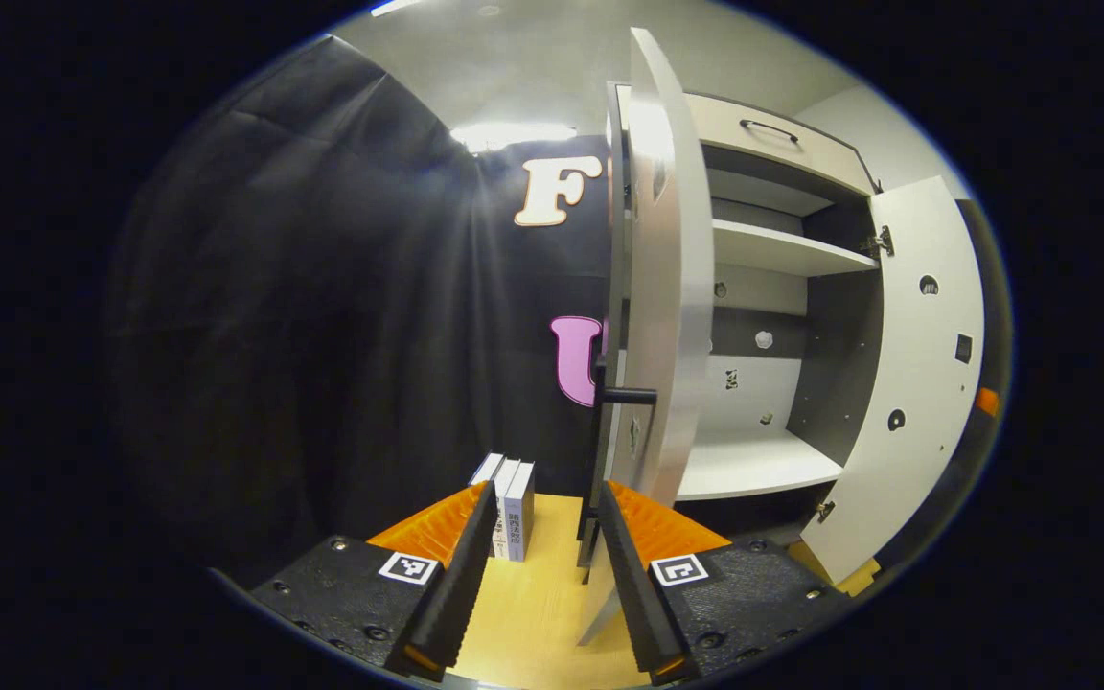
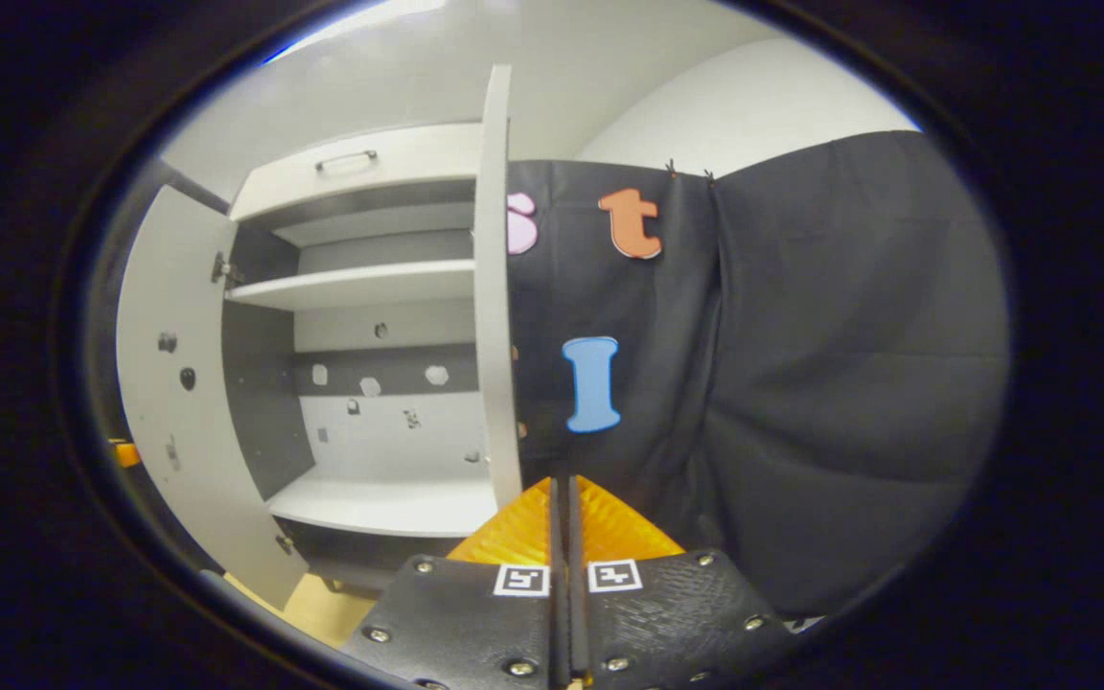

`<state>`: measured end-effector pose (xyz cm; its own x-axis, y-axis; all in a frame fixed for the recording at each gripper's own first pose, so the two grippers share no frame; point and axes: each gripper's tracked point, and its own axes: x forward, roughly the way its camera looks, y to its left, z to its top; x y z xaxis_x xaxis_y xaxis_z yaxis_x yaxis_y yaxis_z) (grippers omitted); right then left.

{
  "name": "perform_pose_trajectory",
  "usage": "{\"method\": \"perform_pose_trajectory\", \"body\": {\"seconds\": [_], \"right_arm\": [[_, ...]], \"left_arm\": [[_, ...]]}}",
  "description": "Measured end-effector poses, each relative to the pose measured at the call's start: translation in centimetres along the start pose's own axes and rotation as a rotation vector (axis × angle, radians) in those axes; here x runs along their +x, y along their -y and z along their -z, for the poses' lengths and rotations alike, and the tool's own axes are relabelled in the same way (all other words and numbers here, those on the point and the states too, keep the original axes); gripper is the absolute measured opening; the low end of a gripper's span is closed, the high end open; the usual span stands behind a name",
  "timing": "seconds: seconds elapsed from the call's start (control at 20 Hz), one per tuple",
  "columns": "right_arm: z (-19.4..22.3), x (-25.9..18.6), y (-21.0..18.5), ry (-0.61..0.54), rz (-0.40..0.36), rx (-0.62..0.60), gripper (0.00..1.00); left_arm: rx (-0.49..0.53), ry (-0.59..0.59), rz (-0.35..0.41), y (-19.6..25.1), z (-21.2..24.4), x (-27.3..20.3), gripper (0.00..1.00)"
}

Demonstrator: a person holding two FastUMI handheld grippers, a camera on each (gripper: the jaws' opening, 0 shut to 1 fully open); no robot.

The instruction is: Open the right door of the double-door shoe cabinet with the right hand, and open the left door with the left hand.

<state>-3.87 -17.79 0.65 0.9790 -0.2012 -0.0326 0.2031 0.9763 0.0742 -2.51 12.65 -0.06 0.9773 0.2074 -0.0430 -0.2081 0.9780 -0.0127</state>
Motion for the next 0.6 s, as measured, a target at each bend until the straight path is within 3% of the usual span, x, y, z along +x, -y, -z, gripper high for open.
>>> {"method": "perform_pose_trajectory", "body": {"seconds": [0.15,0.3,0.5,0.6], "right_arm": [[-2.0,-1.4,-2.6,0.037,-0.050,0.016,0.00],[-3.1,-1.9,-5.0,0.064,-0.104,0.009,0.00],[-2.6,-0.8,-9.9,0.049,-0.179,0.009,0.00],[-1.8,-0.1,-11.9,0.022,-0.208,0.013,0.00]], "left_arm": [[-0.016,0.024,0.023,2.2,-1.9,-1.6,0.66],[-0.043,0.072,0.097,5.5,-4.8,-2.2,0.66],[0.017,0.143,0.177,9.8,-7.5,-1.5,0.66],[0.046,0.169,0.219,12.4,-8.4,-0.9,0.60]]}}
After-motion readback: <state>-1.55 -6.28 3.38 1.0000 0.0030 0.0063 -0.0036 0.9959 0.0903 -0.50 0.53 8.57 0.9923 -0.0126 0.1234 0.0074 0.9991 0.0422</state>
